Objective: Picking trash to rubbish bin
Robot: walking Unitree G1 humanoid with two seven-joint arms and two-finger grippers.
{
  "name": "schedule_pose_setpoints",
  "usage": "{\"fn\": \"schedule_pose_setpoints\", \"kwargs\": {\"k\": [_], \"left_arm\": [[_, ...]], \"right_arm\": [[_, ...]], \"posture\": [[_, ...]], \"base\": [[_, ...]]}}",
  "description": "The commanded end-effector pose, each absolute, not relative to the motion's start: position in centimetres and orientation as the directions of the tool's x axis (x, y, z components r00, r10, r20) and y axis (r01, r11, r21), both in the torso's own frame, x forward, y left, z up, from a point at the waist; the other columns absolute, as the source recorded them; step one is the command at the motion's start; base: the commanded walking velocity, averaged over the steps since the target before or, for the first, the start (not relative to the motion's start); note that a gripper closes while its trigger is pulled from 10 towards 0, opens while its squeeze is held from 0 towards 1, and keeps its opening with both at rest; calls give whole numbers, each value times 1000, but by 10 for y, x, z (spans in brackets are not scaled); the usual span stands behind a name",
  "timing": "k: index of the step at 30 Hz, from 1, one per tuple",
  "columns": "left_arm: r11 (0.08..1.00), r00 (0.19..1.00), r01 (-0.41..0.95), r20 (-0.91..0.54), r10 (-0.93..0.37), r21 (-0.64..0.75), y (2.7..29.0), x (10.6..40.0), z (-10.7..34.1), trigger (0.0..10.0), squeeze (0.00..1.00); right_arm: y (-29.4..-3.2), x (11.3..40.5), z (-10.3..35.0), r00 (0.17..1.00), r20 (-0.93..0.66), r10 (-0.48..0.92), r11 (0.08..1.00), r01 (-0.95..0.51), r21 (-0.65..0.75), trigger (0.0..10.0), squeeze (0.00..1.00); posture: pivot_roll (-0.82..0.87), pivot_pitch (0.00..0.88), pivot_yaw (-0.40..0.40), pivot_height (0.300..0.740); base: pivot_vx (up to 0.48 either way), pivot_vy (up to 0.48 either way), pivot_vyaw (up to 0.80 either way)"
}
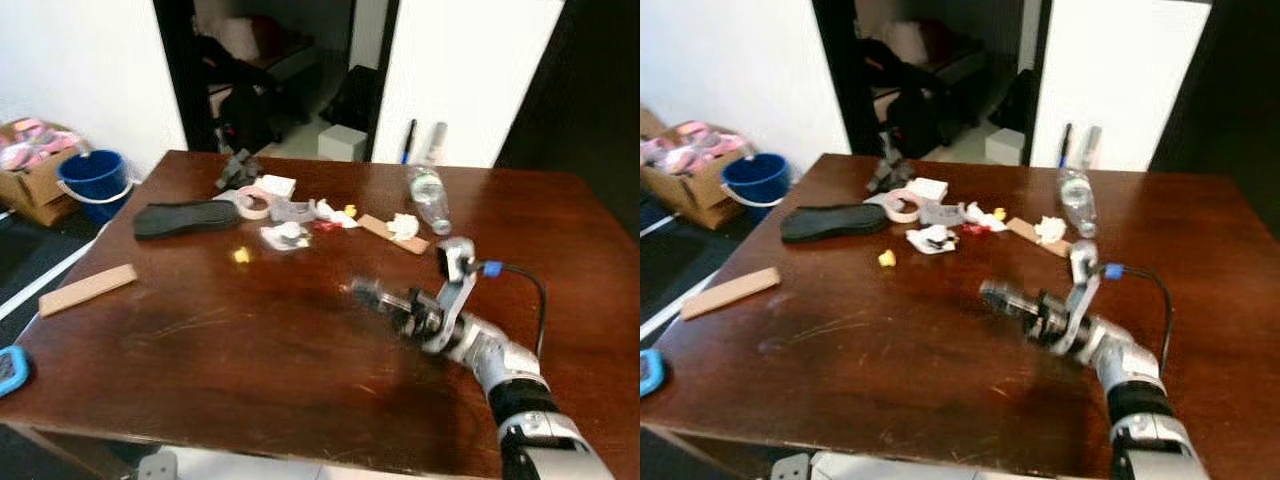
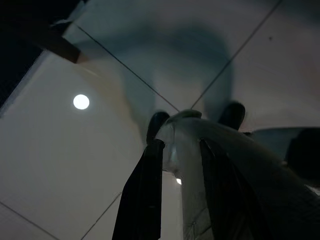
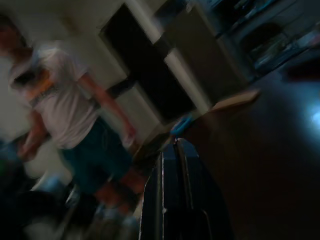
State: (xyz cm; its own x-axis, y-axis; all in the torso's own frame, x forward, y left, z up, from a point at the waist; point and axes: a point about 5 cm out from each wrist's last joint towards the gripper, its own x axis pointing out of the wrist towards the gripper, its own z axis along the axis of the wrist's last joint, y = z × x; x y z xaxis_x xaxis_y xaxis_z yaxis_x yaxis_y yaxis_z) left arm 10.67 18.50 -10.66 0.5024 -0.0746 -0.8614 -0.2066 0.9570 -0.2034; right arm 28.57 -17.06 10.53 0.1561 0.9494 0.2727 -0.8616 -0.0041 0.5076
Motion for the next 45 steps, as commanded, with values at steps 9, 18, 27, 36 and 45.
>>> {"fn": "schedule_pose_setpoints", "kwargs": {"k": [9, 18, 27, 36, 45], "left_arm": [[969, 323, -199, -943, -79, -149, 197, 66, -118, 10000, 0], [969, 323, -199, -943, -79, -149, 197, 66, -118, 10000, 0], [969, 323, -199, -943, -79, -149, 197, 66, -118, 10000, 0], [969, 323, -199, -943, -79, -149, 197, 66, -118, 10000, 0], [969, 323, -199, -943, -79, -149, 197, 66, -118, 10000, 0]], "right_arm": [[-162, 275, 104, 52, 218, 975, -64, -867, 494, 10000, 0], [-162, 275, 104, 52, 218, 975, -64, -867, 494, 10000, 0], [-162, 275, 104, 52, 218, 975, -64, -867, 494, 10000, 0], [-162, 275, 104, 52, 218, 975, -64, -867, 494, 10000, 0], [-162, 275, 104, 52, 218, 975, -64, -867, 494, 10000, 0]], "posture": [[139, 172, -98, 740], [139, 172, -98, 740], [139, 172, -98, 740], [139, 172, -98, 740], [139, 172, -98, 740]], "base": [[0, 0, 0], [0, 0, 0], [0, 0, 0], [0, 0, 0], [0, 0, 0]]}}
